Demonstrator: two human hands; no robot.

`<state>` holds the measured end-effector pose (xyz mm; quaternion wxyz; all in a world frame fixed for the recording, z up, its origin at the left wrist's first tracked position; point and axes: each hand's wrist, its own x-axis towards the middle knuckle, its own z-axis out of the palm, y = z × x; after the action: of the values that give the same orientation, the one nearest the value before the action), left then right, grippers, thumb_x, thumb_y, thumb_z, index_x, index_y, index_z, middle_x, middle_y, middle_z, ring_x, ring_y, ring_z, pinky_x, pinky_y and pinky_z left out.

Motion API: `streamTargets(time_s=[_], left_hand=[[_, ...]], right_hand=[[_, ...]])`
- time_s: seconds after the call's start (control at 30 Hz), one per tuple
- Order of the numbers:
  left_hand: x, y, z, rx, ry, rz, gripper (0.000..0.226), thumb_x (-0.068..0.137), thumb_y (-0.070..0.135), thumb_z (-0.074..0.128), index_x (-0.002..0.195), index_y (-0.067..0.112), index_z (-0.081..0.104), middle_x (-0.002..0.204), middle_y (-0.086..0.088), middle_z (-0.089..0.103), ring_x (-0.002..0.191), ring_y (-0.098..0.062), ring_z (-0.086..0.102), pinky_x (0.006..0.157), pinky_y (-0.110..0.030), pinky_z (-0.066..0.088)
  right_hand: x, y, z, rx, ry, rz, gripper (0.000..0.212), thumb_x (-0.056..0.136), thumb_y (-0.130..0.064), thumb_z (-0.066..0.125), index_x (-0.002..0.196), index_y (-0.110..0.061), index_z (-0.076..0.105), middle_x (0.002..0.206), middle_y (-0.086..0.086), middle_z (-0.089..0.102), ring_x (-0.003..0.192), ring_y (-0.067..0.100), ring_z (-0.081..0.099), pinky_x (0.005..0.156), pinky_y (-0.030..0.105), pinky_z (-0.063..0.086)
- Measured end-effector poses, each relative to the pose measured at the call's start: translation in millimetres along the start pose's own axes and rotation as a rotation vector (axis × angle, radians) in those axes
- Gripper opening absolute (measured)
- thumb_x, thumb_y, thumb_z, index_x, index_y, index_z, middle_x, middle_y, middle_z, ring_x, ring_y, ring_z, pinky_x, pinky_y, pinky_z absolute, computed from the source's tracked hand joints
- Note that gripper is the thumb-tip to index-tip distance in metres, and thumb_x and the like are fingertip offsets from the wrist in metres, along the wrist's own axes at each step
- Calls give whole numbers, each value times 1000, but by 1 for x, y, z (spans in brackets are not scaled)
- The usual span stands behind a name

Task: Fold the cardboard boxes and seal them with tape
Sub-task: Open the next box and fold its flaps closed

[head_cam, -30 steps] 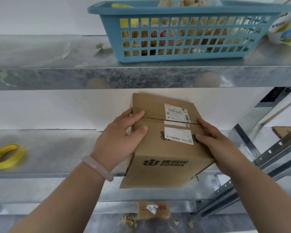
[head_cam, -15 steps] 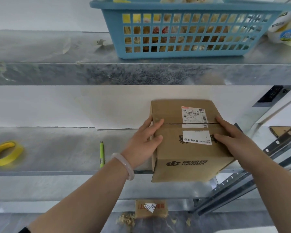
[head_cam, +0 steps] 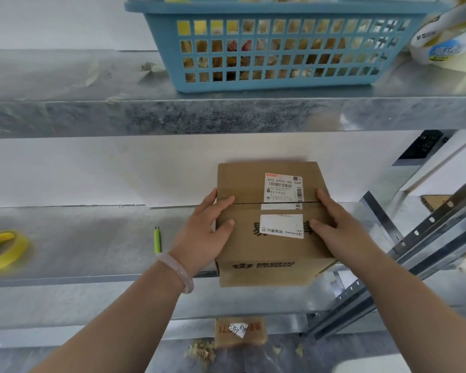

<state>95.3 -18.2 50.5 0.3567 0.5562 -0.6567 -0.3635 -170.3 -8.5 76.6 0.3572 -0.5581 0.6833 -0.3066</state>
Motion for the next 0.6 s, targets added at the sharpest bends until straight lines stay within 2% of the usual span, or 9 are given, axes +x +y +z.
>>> streamTargets(time_s=[0.1, 0.17, 0.23, 0.27, 0.33, 0.4, 0.47, 0.53, 0.6], left_hand=[[-4, -6, 4, -7, -30, 15, 47, 96, 23, 53, 137, 43, 44, 156, 21, 17, 139, 1, 22, 115, -29, 27], [-6, -5, 5, -93, -25, 13, 44, 98, 18, 49, 134, 44, 47, 154, 19, 24, 138, -2, 29, 111, -37, 37], [-6, -3, 3, -345, -11, -43, 45, 101, 11, 40, 129, 47, 47, 144, 16, 39, 124, -2, 47, 88, -41, 55], [-5, -6, 3, -484, 15, -101, 46, 102, 9, 38, 129, 45, 46, 137, 15, 45, 116, -5, 54, 77, -41, 59], [0, -21, 10, -623, 90, -286, 44, 100, 12, 44, 135, 37, 41, 132, 7, 46, 111, -15, 59, 69, -42, 60], [2, -39, 23, -607, 63, -488, 50, 93, 29, 57, 140, 29, 38, 135, -2, 47, 114, -25, 58, 71, -42, 60], [0, -56, 39, -673, -50, -613, 70, 78, 54, 62, 138, 25, 43, 131, -8, 55, 111, -26, 59, 74, -41, 59], [-1, -65, 49, -775, -124, -644, 80, 67, 66, 63, 135, 25, 50, 123, -7, 64, 110, -25, 61, 82, -42, 56], [2, -71, 52, -785, -188, -622, 91, 59, 76, 67, 136, 29, 51, 123, -5, 65, 114, -25, 60, 93, -43, 53]], right_hand=[[-1, 5, 10, -91, 34, -30, 64, 98, -35, 52, 152, -42, 19, 154, -10, 32, 136, 15, 36, 113, 40, 33], [-1, 8, 10, -115, 62, -27, 70, 94, -45, 56, 152, -41, 18, 153, -8, 34, 135, 17, 37, 111, 41, 35], [0, 11, 7, -126, 96, -10, 72, 91, -48, 59, 151, -44, 20, 150, -6, 40, 131, 19, 42, 105, 39, 40], [0, 12, 5, -125, 111, 2, 70, 92, -47, 58, 151, -45, 21, 148, -5, 42, 130, 20, 44, 100, 35, 40], [0, 13, 3, -128, 124, 18, 65, 94, -44, 56, 151, -44, 24, 147, -5, 44, 128, 20, 45, 91, 30, 37], [0, 13, 3, -148, 120, 24, 63, 95, -44, 54, 151, -44, 23, 146, -4, 45, 124, 20, 46, 89, 30, 37], [-2, 13, 3, -145, 117, 33, 63, 96, -42, 53, 151, -44, 22, 146, -5, 45, 114, 15, 46, 89, 29, 37], [-5, 14, 1, -125, 119, 60, 62, 96, -42, 53, 150, -45, 23, 143, -5, 45, 106, 11, 41, 86, 28, 36], [-8, 17, -3, -104, 124, 83, 61, 95, -44, 54, 148, -49, 25, 137, -7, 46, 105, 11, 41, 85, 30, 36]])
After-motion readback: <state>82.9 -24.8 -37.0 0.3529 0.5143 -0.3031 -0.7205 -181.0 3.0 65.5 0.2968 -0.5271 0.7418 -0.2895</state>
